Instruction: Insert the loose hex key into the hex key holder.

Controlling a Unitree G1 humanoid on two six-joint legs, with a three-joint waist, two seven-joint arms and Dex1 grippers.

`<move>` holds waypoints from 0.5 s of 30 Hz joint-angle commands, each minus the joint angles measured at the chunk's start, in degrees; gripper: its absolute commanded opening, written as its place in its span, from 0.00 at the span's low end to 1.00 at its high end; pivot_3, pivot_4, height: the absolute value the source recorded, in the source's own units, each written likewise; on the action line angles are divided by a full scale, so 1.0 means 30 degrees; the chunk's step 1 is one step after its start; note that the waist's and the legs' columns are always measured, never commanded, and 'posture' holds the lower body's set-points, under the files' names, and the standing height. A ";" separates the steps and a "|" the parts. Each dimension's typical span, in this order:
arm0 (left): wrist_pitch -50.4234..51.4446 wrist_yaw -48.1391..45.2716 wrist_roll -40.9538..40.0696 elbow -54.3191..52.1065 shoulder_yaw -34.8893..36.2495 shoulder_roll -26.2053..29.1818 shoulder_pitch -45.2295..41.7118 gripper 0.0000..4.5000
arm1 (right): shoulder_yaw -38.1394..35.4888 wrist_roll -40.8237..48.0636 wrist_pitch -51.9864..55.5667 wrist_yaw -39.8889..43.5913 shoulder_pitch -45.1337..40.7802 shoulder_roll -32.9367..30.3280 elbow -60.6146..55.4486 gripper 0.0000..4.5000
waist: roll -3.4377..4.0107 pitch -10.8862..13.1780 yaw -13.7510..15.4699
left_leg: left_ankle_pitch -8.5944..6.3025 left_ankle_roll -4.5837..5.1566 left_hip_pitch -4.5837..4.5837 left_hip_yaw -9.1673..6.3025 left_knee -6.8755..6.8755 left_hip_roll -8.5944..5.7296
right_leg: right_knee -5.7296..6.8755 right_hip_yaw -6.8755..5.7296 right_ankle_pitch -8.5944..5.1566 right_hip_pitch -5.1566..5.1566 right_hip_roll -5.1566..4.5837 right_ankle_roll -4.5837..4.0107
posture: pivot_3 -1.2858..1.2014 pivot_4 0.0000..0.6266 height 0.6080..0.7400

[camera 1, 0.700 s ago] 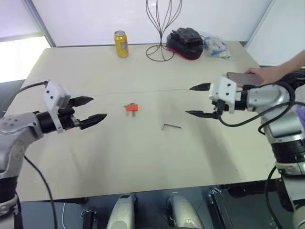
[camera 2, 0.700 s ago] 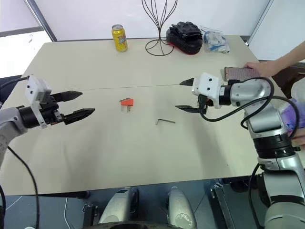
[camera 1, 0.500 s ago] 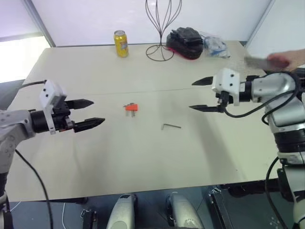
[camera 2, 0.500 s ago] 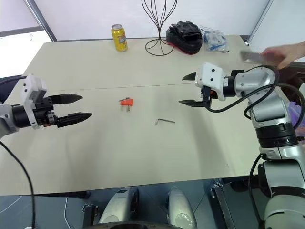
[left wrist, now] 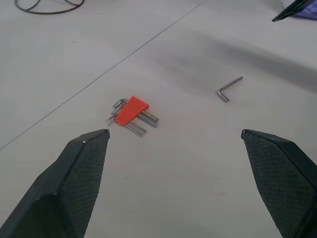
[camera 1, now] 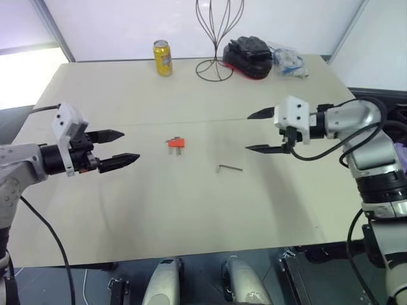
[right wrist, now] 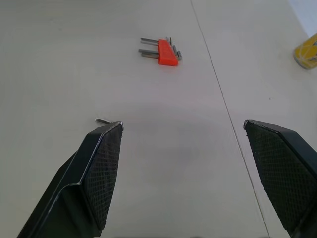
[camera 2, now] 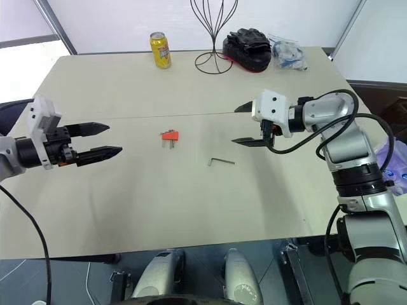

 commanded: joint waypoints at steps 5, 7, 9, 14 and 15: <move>-0.0177 0.0301 -0.0155 -0.0665 0.0849 -0.0065 0.0203 0.99 | -0.0271 -0.0193 -0.0890 -0.0103 -0.0640 0.0161 0.0429 0.90 | 0.0000 0.0000 -0.0001 | 0.0000 0.0000 0.0000 0.0002 0.0003 0.0000 | 0.0001 0.0000 0.0002 0.0000 0.0000 0.0005 | 0.52 0.24 1.00; -0.0196 0.0285 -0.0184 -0.0635 0.0868 -0.0057 0.0202 0.99 | -0.0270 -0.0213 -0.0984 -0.0073 -0.0665 0.0218 0.0526 0.90 | 0.0000 0.0000 -0.0003 | 0.0000 0.0000 0.0000 0.0002 0.0001 0.0000 | 0.0002 0.0000 0.0003 -0.0001 0.0001 0.0005 | 0.52 0.24 1.00; -0.0189 0.0292 -0.0232 -0.0583 0.0907 -0.0054 0.0182 0.99 | -0.0266 -0.0231 -0.1075 -0.0117 -0.0736 0.0344 0.0618 0.90 | 0.0000 0.0000 -0.0001 | 0.0000 0.0000 0.0000 0.0002 0.0001 0.0000 | 0.0003 0.0001 0.0003 -0.0002 0.0001 0.0006 | 0.52 0.24 1.00; -0.0034 0.0983 -0.0318 -0.0568 0.0922 -0.0608 0.0237 0.99 | 0.0362 -0.0706 -0.1122 -0.0686 -0.0860 0.1511 0.1187 0.90 | 0.0000 0.0000 -0.0032 | 0.0001 0.0000 0.0001 0.0001 0.0004 0.0000 | 0.0010 0.0001 0.0004 -0.0001 0.0004 0.0008 | 0.52 0.24 1.00; -0.0043 0.1280 -0.0389 -0.0880 0.0911 -0.0960 0.0484 0.99 | 0.0953 -0.1165 -0.1386 -0.0918 -0.1016 0.2236 0.1823 0.90 | 0.0000 0.0000 -0.0039 | 0.0001 0.0000 0.0001 -0.0001 0.0003 0.0002 | 0.0010 0.0000 0.0005 -0.0002 0.0007 0.0008 | 0.52 0.24 1.00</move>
